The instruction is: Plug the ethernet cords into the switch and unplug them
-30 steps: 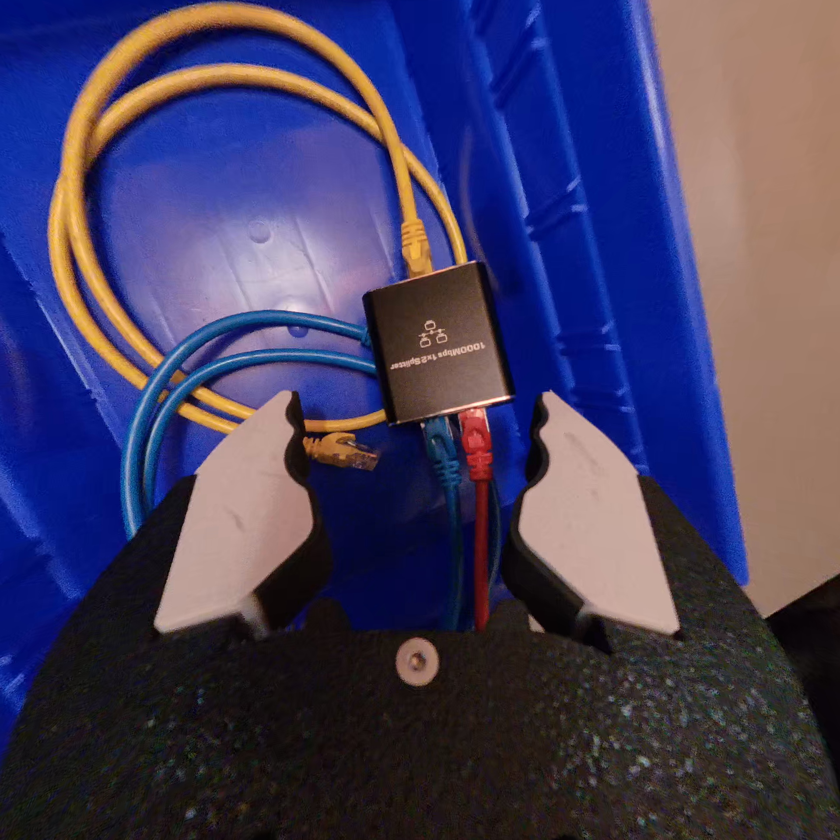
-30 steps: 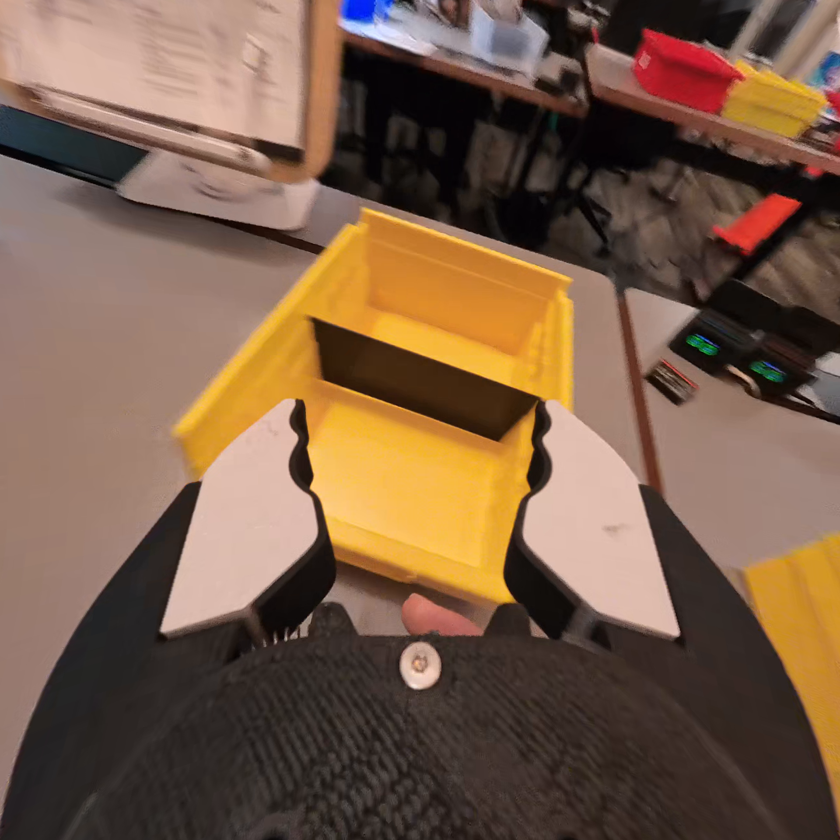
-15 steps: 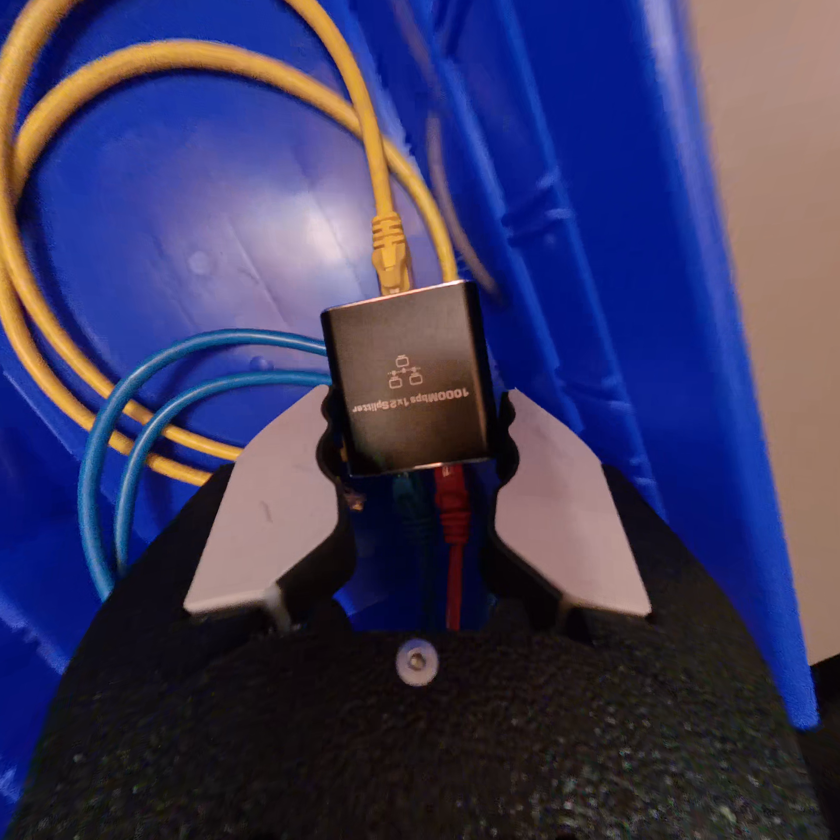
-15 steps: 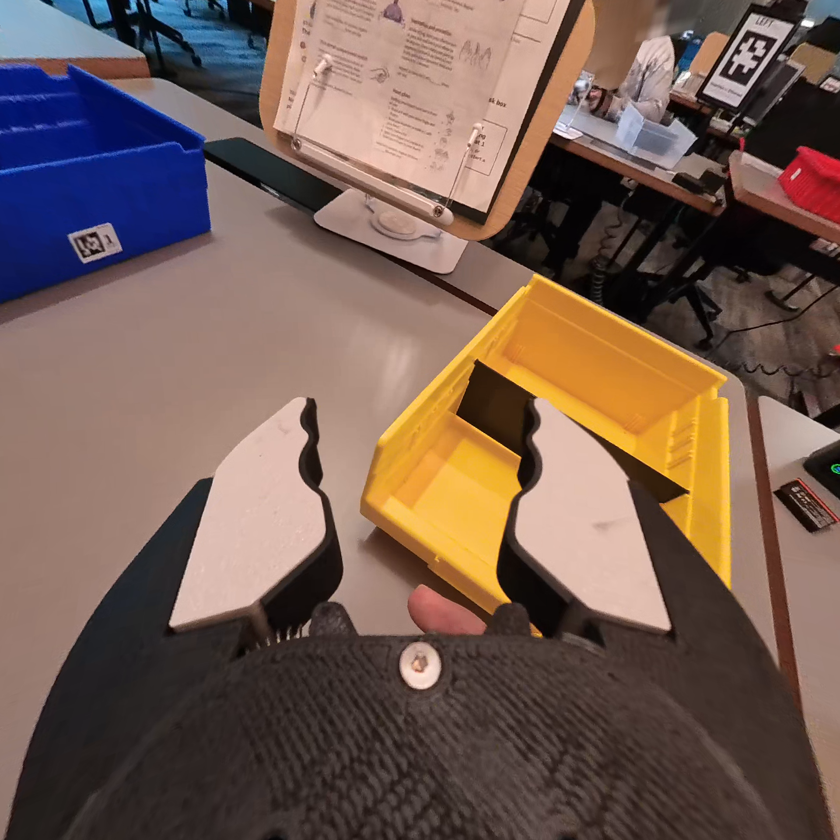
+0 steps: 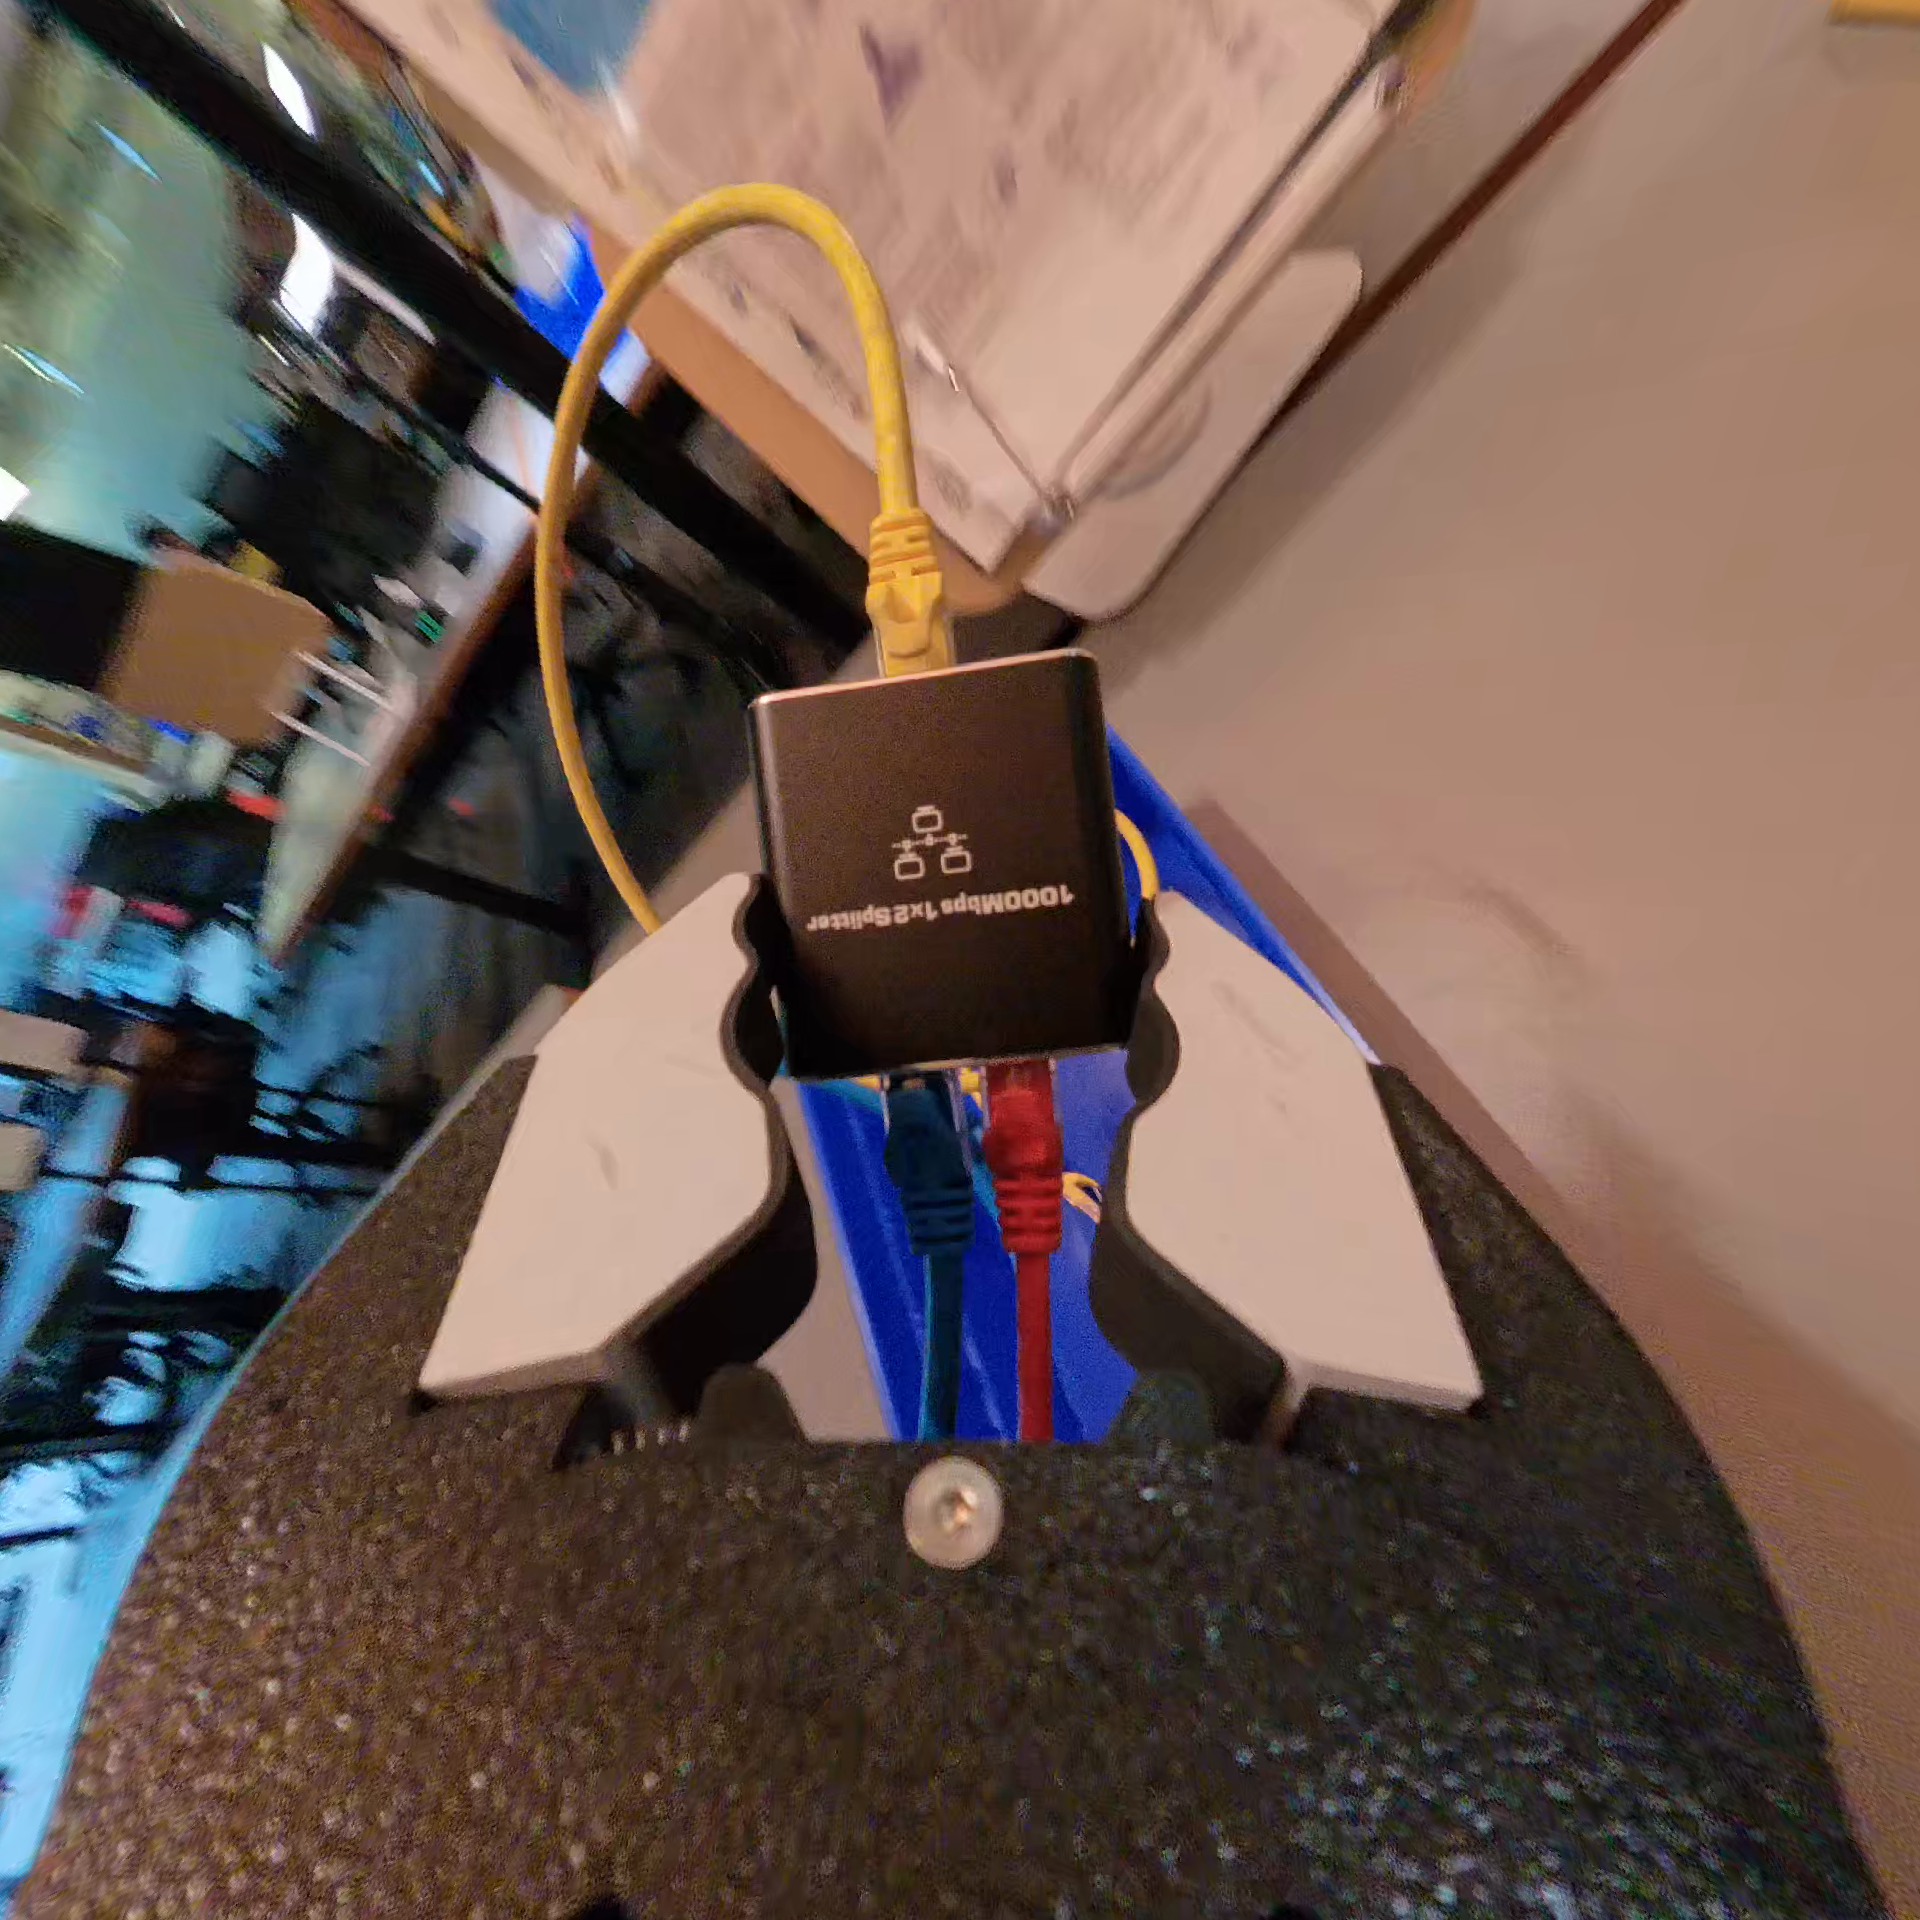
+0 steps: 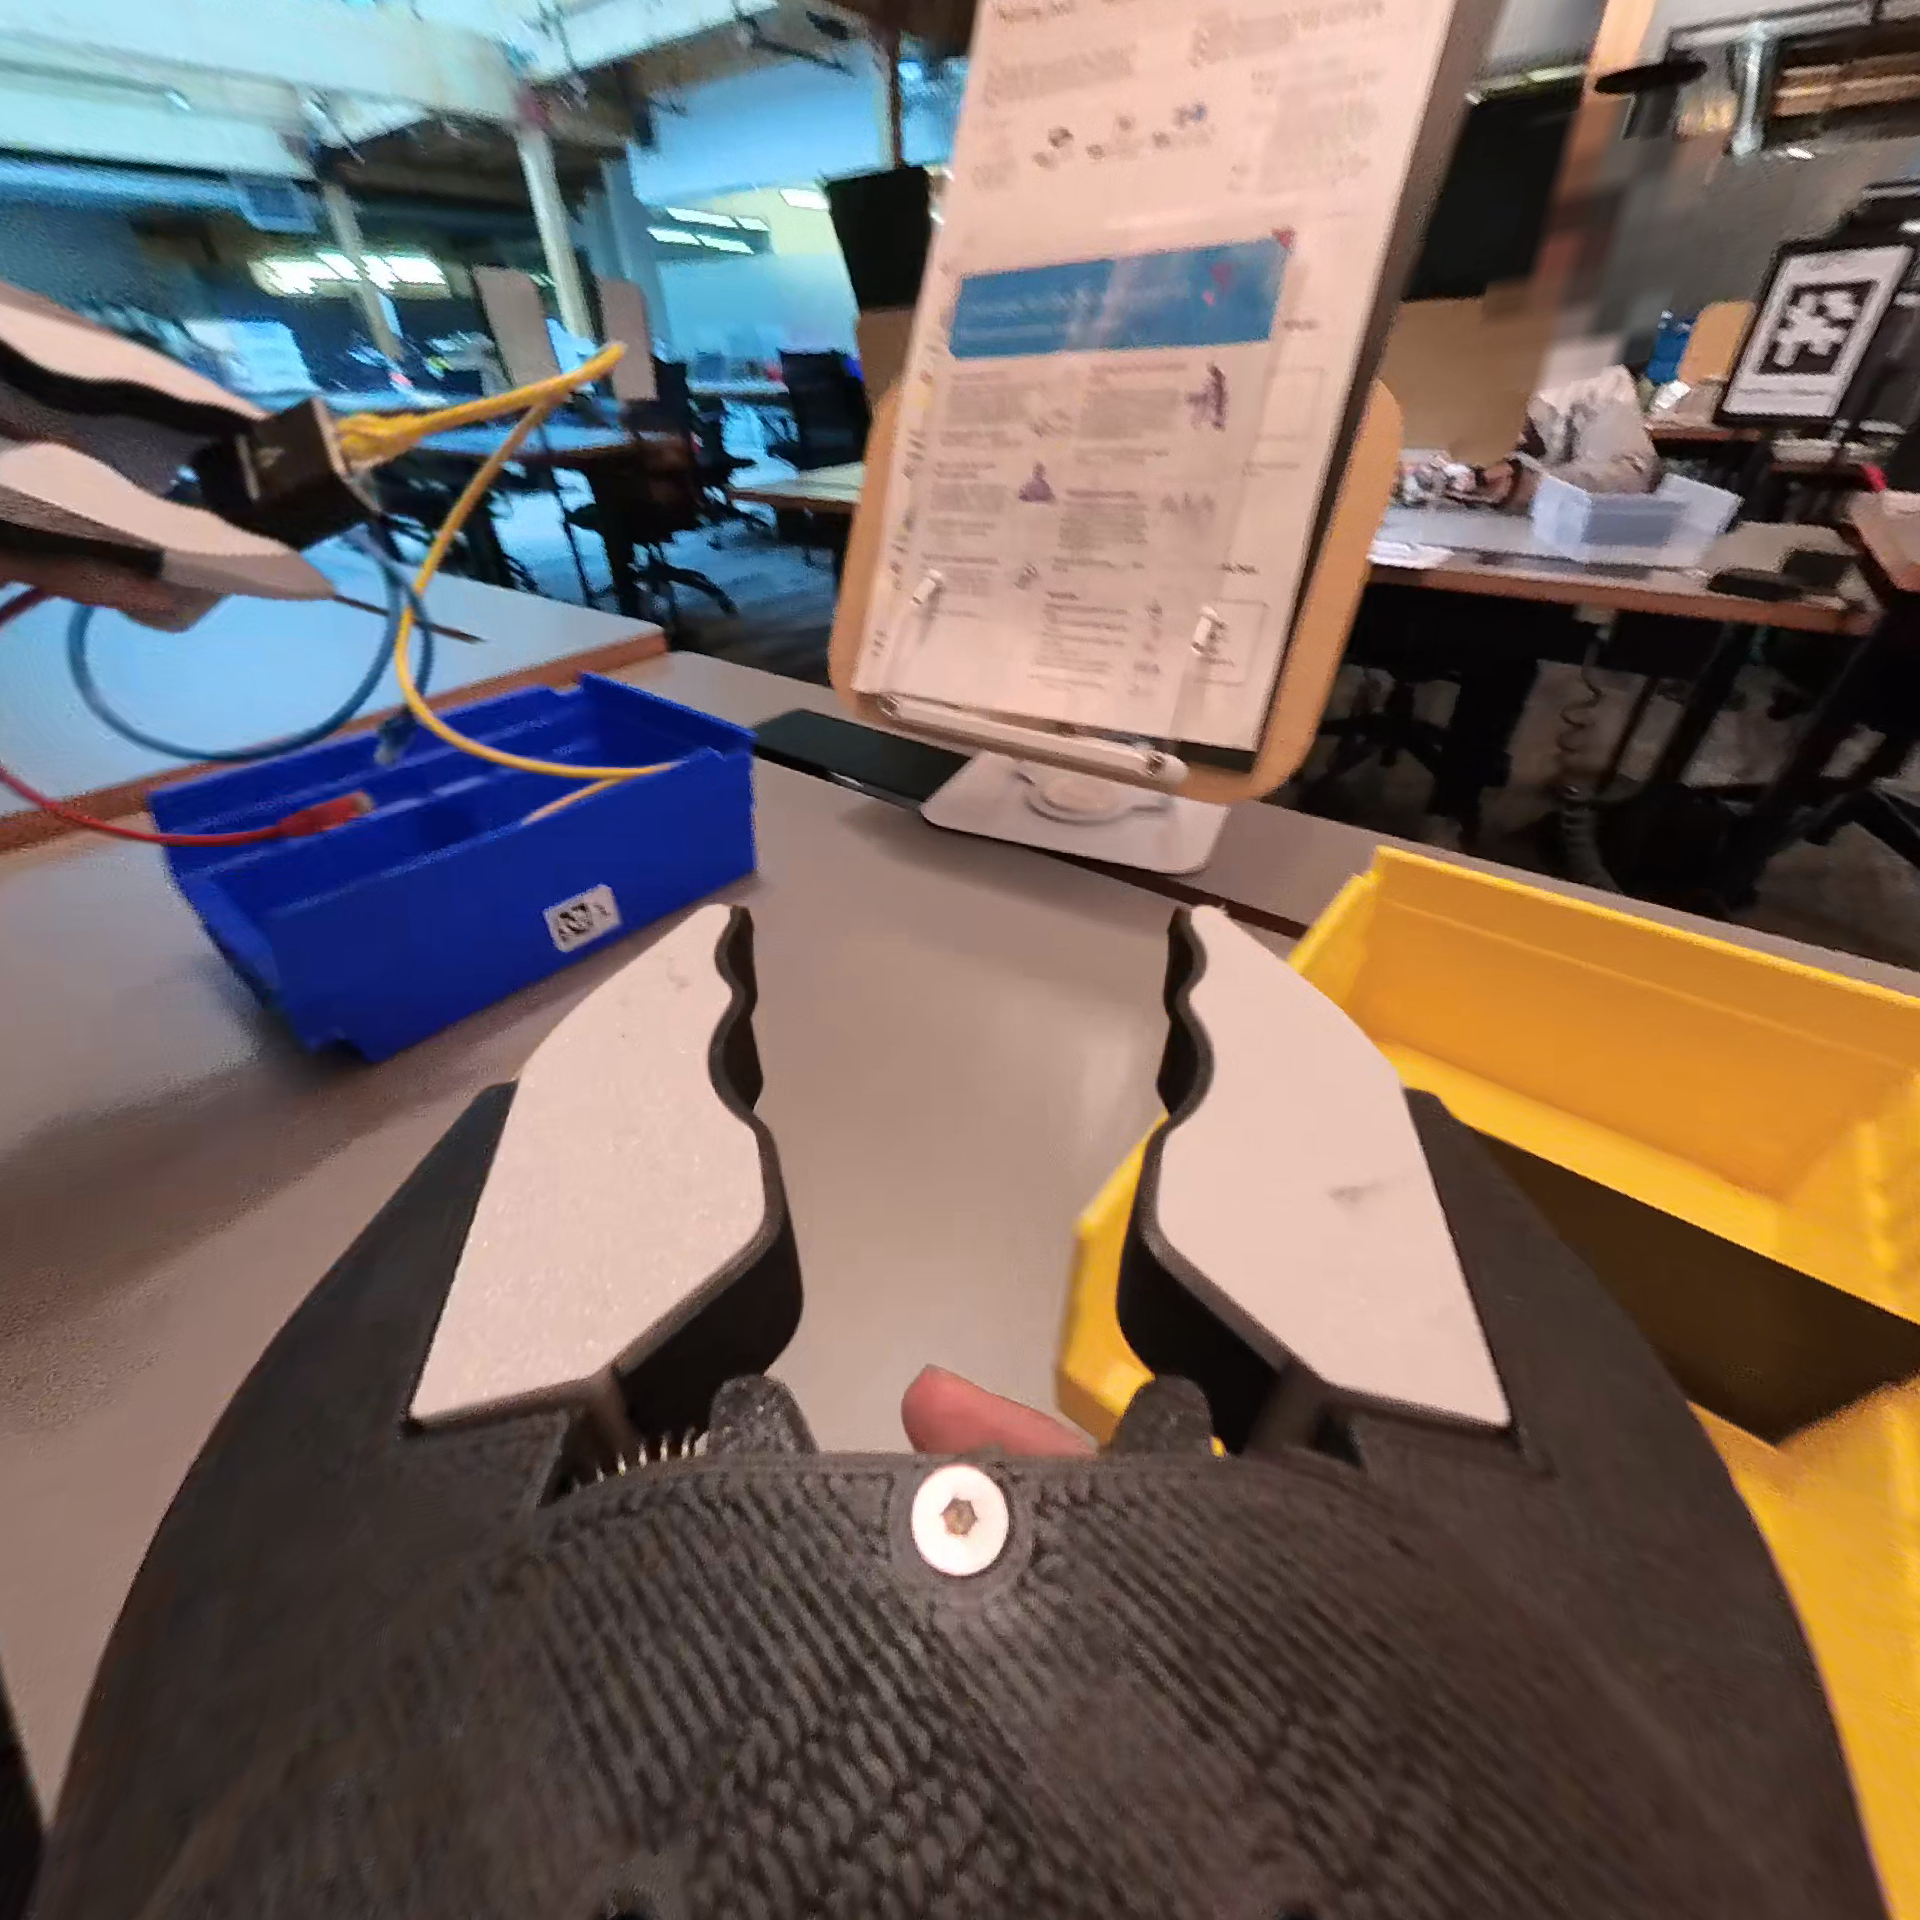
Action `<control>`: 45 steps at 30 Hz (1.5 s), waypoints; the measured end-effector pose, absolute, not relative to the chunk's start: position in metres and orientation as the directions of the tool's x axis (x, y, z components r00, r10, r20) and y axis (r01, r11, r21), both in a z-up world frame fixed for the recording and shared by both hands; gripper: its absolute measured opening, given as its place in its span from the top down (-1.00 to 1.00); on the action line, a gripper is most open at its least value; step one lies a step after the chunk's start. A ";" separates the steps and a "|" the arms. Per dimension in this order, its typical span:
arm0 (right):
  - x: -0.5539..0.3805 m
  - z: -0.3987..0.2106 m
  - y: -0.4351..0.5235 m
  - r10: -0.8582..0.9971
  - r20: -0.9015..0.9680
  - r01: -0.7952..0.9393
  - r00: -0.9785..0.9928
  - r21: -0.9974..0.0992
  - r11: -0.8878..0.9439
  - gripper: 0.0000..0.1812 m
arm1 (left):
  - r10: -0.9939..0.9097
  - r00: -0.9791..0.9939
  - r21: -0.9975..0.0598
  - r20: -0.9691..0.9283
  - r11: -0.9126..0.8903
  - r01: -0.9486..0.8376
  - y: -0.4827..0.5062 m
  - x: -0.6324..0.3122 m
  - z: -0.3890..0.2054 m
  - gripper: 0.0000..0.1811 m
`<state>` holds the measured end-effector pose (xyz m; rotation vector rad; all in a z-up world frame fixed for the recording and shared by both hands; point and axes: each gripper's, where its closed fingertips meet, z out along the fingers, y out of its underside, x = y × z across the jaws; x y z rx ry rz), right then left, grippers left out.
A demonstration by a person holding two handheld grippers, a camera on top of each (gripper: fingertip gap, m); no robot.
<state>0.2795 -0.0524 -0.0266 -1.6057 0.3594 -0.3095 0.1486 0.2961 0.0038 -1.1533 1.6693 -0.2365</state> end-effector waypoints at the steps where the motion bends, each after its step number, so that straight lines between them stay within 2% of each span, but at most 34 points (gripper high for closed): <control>1: 0.272 -0.023 -0.046 -0.386 -0.025 -0.042 0.922 -0.998 -0.036 0.15 | -0.748 0.022 -0.647 -0.663 0.557 -0.521 0.285 0.148 0.022 0.29; 7: 0.224 -0.015 -0.006 -0.224 0.012 0.004 0.975 -0.999 -0.036 0.06 | -0.692 0.066 -0.691 -0.719 0.702 -0.170 0.194 0.140 0.126 0.29; 10: 0.200 -0.010 0.006 -0.162 0.032 0.025 0.986 -0.999 -0.043 0.04 | -0.714 -0.042 -0.711 -0.698 0.699 -0.075 0.153 0.149 0.136 0.28; 16: 0.163 0.002 0.020 -0.083 0.030 0.029 0.996 -1.000 -0.005 0.07 | -0.719 -0.204 -0.728 -0.665 0.684 -0.037 0.114 0.182 0.059 0.29; 20: 0.165 -0.024 0.045 0.019 -0.169 -0.169 0.985 -0.986 -0.014 0.09 | -0.721 -0.216 -0.729 -0.658 0.682 -0.053 0.104 0.189 -0.009 0.29; 25: 0.171 -0.066 0.074 0.126 -0.407 -0.402 0.905 -0.913 -0.063 0.13 | -0.691 -0.282 -0.719 -0.666 0.695 -0.001 0.095 0.184 -0.070 0.29; 28: 0.159 -0.078 0.084 0.246 -0.516 -0.509 0.821 -0.855 -0.094 0.36 | -0.646 -0.328 -0.699 -0.689 0.711 0.069 0.084 0.175 -0.094 0.29; 29: 0.156 -0.083 0.088 0.265 -0.541 -0.534 0.798 -0.839 -0.103 0.48 | -0.619 -0.349 -0.681 -0.704 0.727 0.085 0.081 0.171 -0.103 0.29; 30: 0.150 -0.085 0.091 0.309 -0.553 -0.548 0.774 -0.829 -0.110 0.70 | -0.594 -0.338 -0.655 -0.730 0.749 0.098 0.081 0.169 -0.108 0.28; 34: 0.145 -0.104 0.101 0.303 -0.621 -0.609 0.723 -0.780 -0.147 0.73 | -0.579 -0.321 -0.625 -0.749 0.779 0.052 0.093 0.162 -0.124 0.29; 38: 0.163 -0.104 0.101 0.291 -0.745 -0.768 0.600 -0.638 -0.050 0.73 | -0.579 -0.262 -0.602 -0.772 0.798 0.009 0.102 0.148 -0.112 0.34; 41: 0.172 -0.098 0.094 0.302 -0.782 -0.822 0.544 -0.570 0.004 0.73 | -0.674 -0.302 -0.706 -0.674 0.708 -0.003 0.092 0.136 -0.093 0.23; 45: 0.168 -0.089 0.087 0.318 -0.790 -0.836 0.524 -0.548 0.015 0.73 | -0.771 -0.395 -0.850 -0.500 0.524 0.052 0.075 0.134 -0.089 0.23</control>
